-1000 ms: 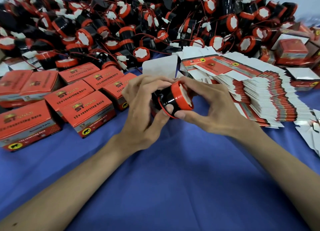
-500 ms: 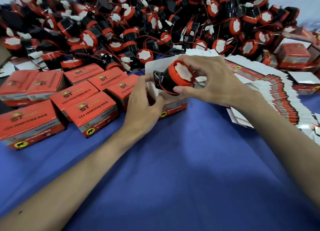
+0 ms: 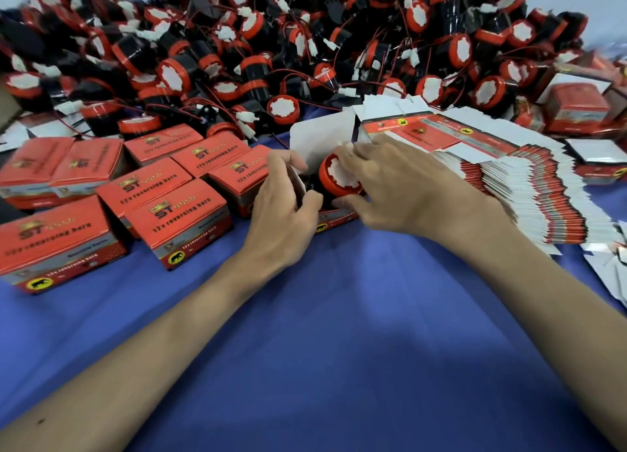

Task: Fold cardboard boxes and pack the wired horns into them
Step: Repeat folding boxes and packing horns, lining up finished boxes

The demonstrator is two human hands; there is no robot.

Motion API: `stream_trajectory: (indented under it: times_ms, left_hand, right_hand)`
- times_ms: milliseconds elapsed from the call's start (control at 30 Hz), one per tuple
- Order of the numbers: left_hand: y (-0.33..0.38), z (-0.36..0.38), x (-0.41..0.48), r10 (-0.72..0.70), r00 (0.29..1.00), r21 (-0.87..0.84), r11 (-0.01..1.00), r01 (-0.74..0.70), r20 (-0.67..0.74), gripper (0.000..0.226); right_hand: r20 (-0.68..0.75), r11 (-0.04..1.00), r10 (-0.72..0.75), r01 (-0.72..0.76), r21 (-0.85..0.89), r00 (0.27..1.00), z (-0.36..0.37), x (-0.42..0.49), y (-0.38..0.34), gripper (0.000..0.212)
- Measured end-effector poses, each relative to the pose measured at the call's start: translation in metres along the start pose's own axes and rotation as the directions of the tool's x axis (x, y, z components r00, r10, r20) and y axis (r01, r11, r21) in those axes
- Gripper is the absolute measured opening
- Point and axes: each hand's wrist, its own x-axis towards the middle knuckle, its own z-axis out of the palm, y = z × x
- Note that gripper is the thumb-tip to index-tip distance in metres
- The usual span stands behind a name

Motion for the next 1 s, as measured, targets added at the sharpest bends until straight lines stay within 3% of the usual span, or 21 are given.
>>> stream_trajectory:
  times_ms: [100,233,367,467,600,700,800,900,1000]
  left_hand:
    - [0.001,0.000,0.000,0.004,0.999,0.015,1.000,-0.005,0.035,0.035]
    - [0.002,0.000,0.001,0.040,0.997,0.048,0.998,-0.043,0.065,0.039]
    - [0.002,0.000,0.000,0.052,0.993,0.051,0.997,-0.058,0.110,0.030]
    - [0.000,0.001,0.000,0.048,0.992,0.072,0.996,-0.057,0.118,0.025]
    - [-0.001,0.001,0.000,0.063,0.994,0.095,0.993,-0.072,0.090,0.022]
    - [-0.004,0.003,0.002,0.058,0.996,0.117,0.991,-0.066,0.070,0.021]
    - [-0.005,0.003,0.002,0.049,0.997,0.141,0.988,-0.056,0.053,0.021]
    - [-0.005,0.004,0.002,0.038,0.999,0.155,0.987,-0.041,0.020,0.022]
    - [-0.006,0.003,0.002,0.020,0.998,0.151,0.988,-0.011,-0.059,0.025]
  right_hand:
    - [-0.017,0.997,0.068,-0.067,0.029,0.998,-0.002,-0.004,-0.005,0.041]
    - [-0.015,0.985,0.162,-0.161,0.065,0.987,-0.004,-0.002,-0.016,0.042]
    - [0.033,0.997,-0.001,-0.001,0.074,0.999,-0.001,0.000,-0.003,0.044]
    - [-0.009,0.991,-0.080,0.081,0.105,0.997,0.005,-0.001,0.002,0.039]
    - [-0.019,0.971,-0.007,0.011,0.239,1.000,0.014,-0.006,0.006,0.042]
    - [-0.060,0.992,0.068,-0.061,0.114,0.996,0.026,-0.012,0.002,0.041]
    - [-0.113,0.988,0.153,-0.152,0.024,0.982,0.030,-0.015,-0.007,0.055]
    - [-0.148,0.982,0.167,-0.152,0.110,0.975,0.033,-0.017,-0.005,0.043]
    - [-0.297,0.957,0.210,-0.134,0.257,0.932,0.039,-0.020,-0.004,0.031]
